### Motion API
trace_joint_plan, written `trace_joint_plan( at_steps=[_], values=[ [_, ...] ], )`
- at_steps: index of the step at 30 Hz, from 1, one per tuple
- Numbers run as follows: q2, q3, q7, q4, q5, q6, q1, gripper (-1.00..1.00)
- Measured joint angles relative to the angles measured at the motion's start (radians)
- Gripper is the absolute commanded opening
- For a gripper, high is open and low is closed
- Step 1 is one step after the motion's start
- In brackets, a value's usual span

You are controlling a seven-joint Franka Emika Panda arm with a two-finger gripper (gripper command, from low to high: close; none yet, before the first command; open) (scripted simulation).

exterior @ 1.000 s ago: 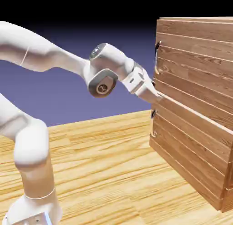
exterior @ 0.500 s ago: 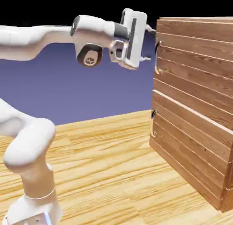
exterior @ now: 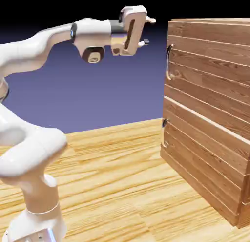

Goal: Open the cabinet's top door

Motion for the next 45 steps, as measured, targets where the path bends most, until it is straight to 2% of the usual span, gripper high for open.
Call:
trace_joint_plan(
  at_steps=[13,15,19,20,22,32,45],
  values=[
    [-0.179,0.332,0.532,0.191,0.565,-0.013,-0.308,0.0],
    [-0.185,0.342,0.55,0.198,0.584,-0.014,-0.318,0.0],
    [-0.187,0.38,0.569,0.324,0.593,-0.029,-0.462,0.0],
    [-0.187,0.385,0.571,0.34,0.594,-0.031,-0.479,-1.0],
    [-0.187,0.385,0.571,0.34,0.594,-0.031,-0.479,-1.0],
    [-0.427,0.203,0.56,-0.024,0.708,-0.396,-0.278,-1.0],
    [-0.479,-0.045,0.34,-0.494,0.684,-0.787,0.069,-1.0]
  ],
)
